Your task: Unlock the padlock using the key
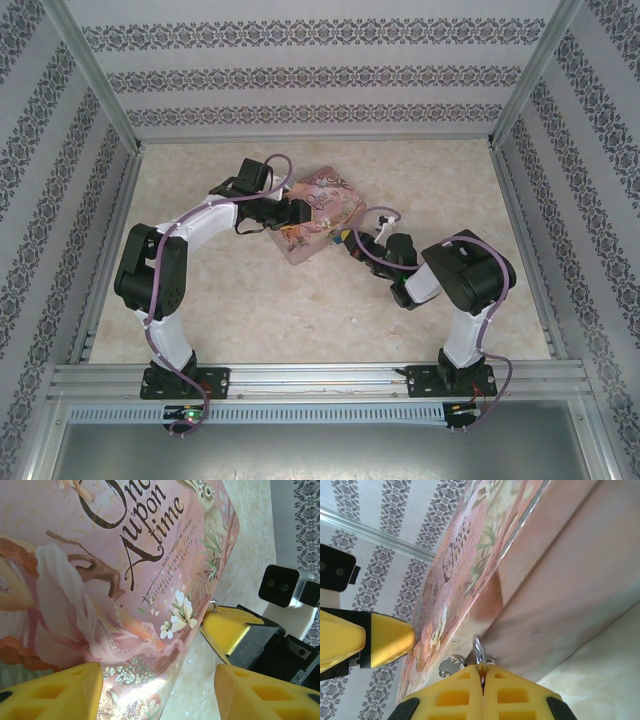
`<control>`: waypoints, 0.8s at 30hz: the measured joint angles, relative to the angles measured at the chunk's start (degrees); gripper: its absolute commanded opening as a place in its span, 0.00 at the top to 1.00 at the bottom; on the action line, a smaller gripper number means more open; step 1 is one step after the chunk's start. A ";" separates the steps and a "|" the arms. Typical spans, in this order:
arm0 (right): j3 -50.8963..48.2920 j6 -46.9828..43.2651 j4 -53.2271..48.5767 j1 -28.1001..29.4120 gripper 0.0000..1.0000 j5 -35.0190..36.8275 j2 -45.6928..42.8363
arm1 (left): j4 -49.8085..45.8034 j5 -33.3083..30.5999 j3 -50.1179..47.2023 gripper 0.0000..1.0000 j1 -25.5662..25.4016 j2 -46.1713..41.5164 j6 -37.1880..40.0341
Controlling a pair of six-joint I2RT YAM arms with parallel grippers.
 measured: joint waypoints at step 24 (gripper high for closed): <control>-3.82 -6.86 -14.91 -3.91 1.00 0.46 -21.77 | -0.87 -4.09 -2.91 0.34 -0.02 -7.10 -0.09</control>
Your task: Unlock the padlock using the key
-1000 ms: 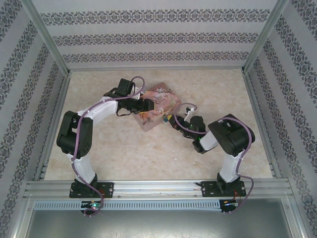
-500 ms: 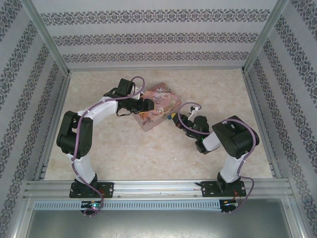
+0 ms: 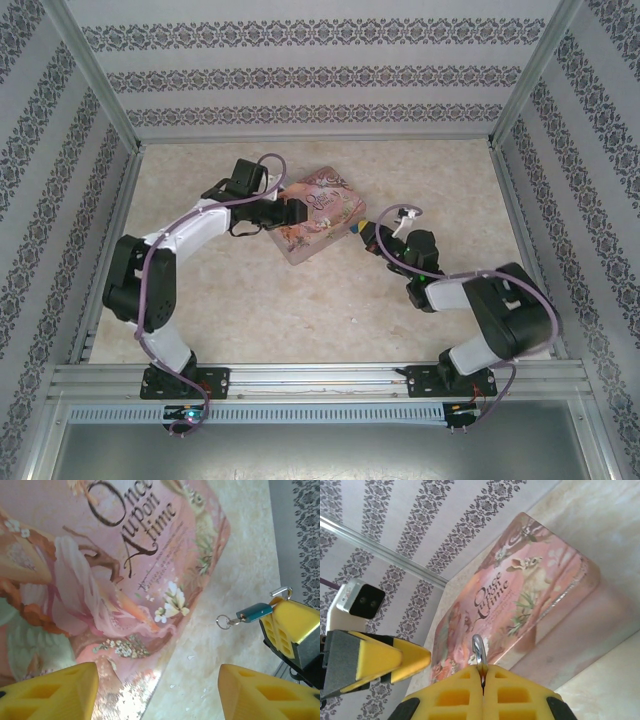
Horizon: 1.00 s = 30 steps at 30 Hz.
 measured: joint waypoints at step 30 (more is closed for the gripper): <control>20.13 -21.90 -78.03 6.60 1.00 -3.32 -22.01 | 11.80 -30.18 -28.70 0.01 3.43 -47.74 24.70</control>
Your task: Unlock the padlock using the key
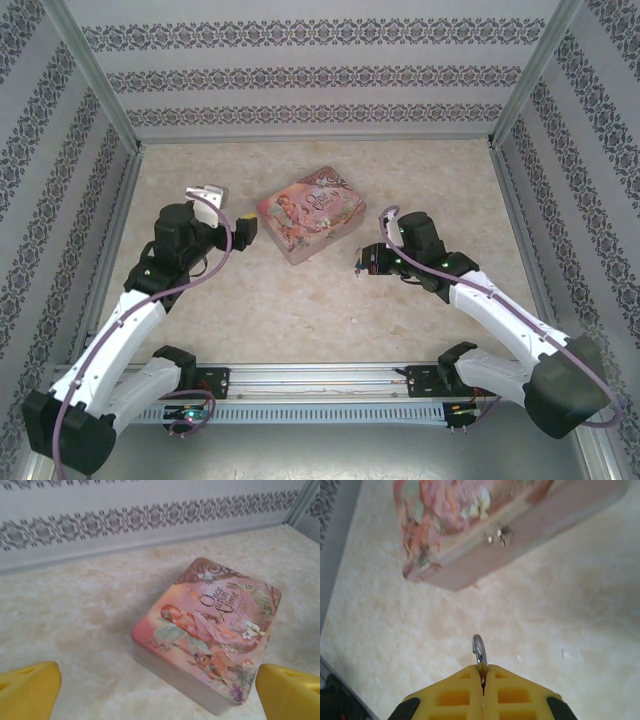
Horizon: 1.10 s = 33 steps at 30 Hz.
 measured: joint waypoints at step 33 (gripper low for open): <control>3.23 2.67 1.64 5.95 0.96 -3.80 26.01 | 10.62 -4.72 -8.31 0.00 0.00 -4.52 5.75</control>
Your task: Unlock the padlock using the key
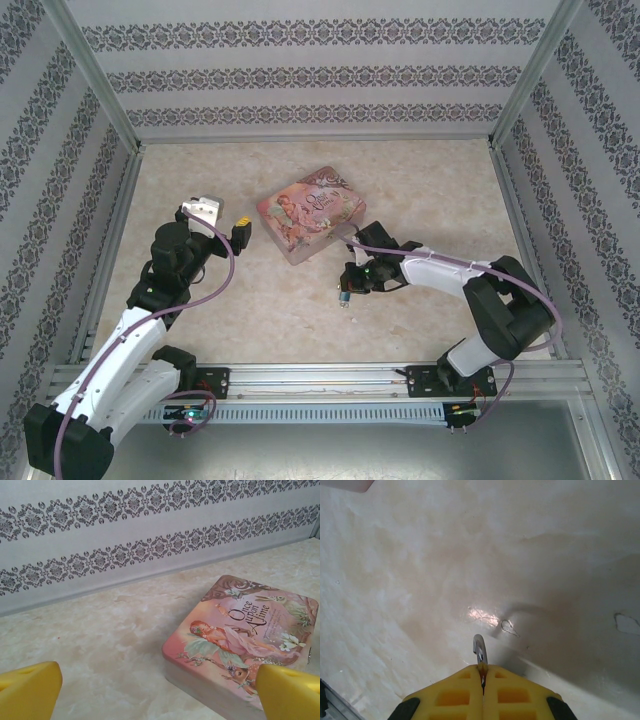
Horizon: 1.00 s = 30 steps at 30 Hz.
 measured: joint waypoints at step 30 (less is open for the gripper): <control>-0.20 -3.61 -3.98 -4.00 0.61 8.22 -13.62 | 1.53 -0.09 -0.37 0.00 0.00 1.73 0.37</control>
